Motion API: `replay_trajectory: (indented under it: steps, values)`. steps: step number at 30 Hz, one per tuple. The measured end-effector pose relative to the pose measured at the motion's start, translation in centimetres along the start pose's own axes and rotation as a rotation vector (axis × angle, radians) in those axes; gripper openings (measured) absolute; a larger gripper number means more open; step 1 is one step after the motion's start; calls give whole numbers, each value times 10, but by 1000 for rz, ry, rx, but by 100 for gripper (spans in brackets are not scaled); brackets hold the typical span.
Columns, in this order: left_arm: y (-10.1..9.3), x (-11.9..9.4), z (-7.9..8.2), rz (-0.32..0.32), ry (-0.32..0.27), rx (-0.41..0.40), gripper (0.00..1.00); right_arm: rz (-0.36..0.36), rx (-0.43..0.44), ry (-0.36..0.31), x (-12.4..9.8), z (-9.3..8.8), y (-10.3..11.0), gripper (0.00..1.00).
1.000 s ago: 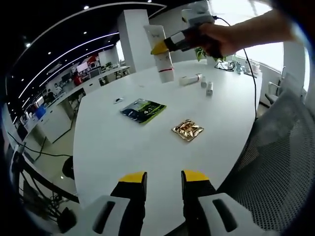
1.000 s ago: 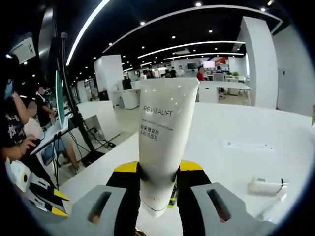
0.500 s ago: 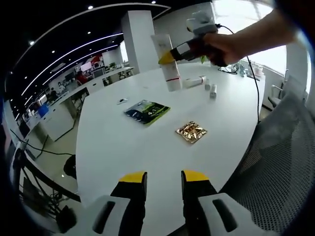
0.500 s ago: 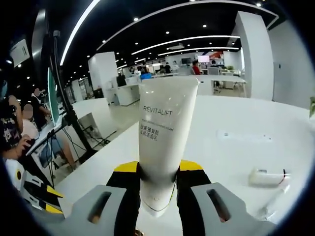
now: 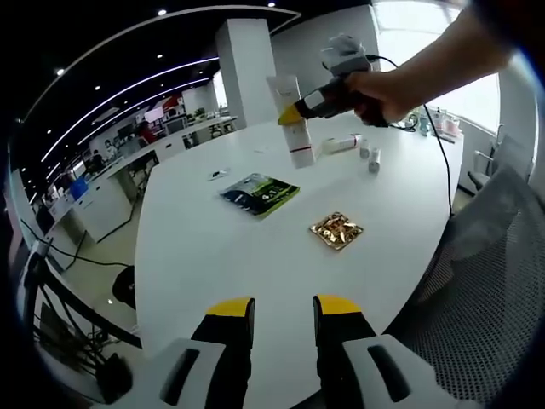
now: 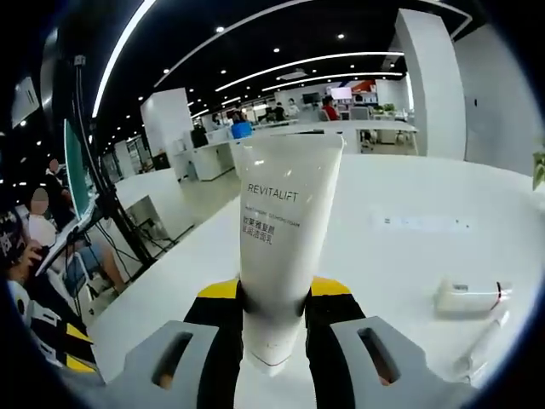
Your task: Arrange the skincare products in the storage area until every visible bottle or jar stands upright without overlapping.
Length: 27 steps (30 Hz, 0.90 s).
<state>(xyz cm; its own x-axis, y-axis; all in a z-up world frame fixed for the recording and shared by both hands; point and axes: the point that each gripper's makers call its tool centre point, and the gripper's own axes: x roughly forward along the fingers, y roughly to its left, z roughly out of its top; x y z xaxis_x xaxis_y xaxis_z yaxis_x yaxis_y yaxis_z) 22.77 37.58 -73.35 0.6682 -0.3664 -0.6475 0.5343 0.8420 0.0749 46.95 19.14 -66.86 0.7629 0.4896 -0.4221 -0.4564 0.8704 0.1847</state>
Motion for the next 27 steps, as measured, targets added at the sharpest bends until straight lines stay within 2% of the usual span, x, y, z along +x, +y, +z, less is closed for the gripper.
replay_trajectory:
  steps: [5,18,27]
  values:
    - [-1,2,-3,-2,15,16,29,12,-39,15,6,-5,-1,25]
    - [-3,4,-8,-15,34,2,29,-37,-92,5,27,-6,-29,25]
    - [-4,5,-10,-16,42,-4,29,-48,-95,8,37,-10,-39,25]
